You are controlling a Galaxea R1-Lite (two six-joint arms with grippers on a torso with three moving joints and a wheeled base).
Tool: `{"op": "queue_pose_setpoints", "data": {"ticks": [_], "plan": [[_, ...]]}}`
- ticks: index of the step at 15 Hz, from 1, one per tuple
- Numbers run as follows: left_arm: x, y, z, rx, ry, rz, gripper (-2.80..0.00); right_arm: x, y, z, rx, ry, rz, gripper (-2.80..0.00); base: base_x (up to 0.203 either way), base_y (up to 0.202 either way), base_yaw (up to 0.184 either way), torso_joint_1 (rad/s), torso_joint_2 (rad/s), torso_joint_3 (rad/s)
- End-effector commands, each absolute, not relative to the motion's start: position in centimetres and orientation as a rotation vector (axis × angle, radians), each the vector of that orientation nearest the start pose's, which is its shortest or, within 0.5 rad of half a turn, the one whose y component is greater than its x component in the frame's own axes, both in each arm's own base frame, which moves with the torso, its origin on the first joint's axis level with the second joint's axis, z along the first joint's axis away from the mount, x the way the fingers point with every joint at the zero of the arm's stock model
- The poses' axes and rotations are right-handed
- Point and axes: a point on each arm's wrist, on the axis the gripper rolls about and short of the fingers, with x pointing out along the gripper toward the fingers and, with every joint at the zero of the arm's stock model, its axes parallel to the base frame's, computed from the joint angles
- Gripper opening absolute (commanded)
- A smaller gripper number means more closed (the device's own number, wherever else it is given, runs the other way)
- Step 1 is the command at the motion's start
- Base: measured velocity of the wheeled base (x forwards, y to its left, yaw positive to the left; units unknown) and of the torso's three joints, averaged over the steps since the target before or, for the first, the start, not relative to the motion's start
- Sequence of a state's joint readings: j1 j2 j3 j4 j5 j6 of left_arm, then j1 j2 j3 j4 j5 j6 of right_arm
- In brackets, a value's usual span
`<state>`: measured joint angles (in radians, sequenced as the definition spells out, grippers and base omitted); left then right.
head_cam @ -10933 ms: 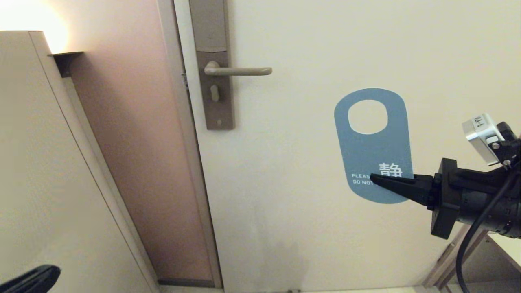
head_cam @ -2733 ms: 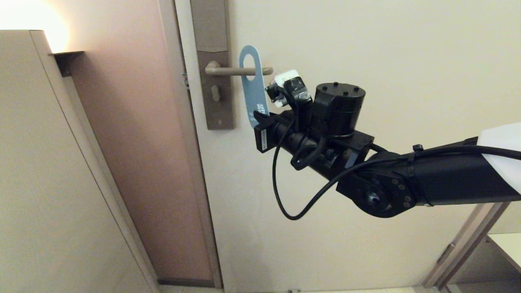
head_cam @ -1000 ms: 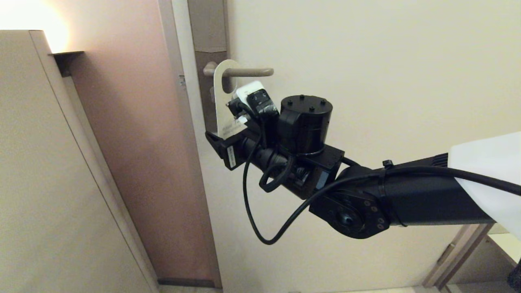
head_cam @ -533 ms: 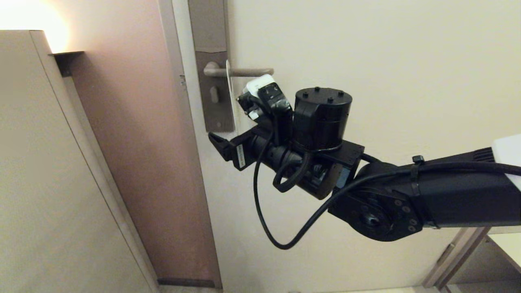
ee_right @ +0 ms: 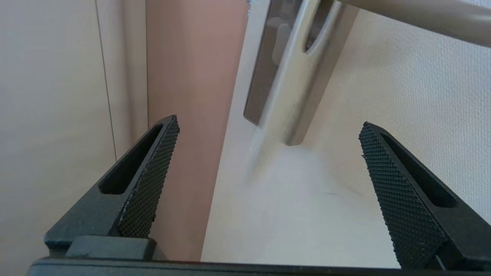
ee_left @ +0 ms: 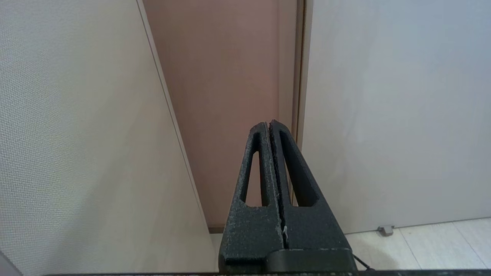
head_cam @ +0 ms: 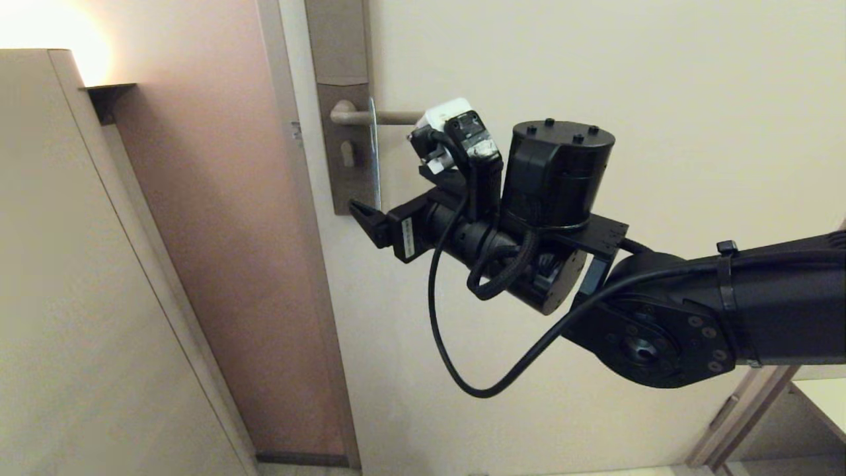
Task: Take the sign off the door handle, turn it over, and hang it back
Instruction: Hang the sign back with the other side facing out
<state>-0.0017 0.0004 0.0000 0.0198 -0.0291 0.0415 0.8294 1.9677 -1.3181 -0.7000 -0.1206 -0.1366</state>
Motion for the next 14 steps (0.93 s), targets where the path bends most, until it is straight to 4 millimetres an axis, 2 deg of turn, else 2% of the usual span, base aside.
{"op": "queue_pose_setpoints", "data": {"ticks": [1, 2, 14], "plan": [[-2.28, -0.06, 7.34, 0.043, 0.019, -0.031, -2.8, 27.42, 29.39, 23.84, -0.104, -0.103, 0.7, 0.0, 0.0, 0.0, 0.0, 0.0, 0.0, 0.0], [-2.28, -0.06, 7.34, 0.041, 0.019, -0.032, -2.8, 27.46, 29.34, 23.8, -0.105, -0.101, 0.697, -2.8, 0.0, 0.0, 0.0, 0.0, 0.0, 0.0], [-2.28, -0.06, 7.34, 0.042, 0.019, -0.032, -2.8, 27.88, 29.05, 23.34, -0.113, -0.087, 0.685, -2.8, 0.0, 0.0, 0.0, 0.0, 0.0, 0.0]]}}
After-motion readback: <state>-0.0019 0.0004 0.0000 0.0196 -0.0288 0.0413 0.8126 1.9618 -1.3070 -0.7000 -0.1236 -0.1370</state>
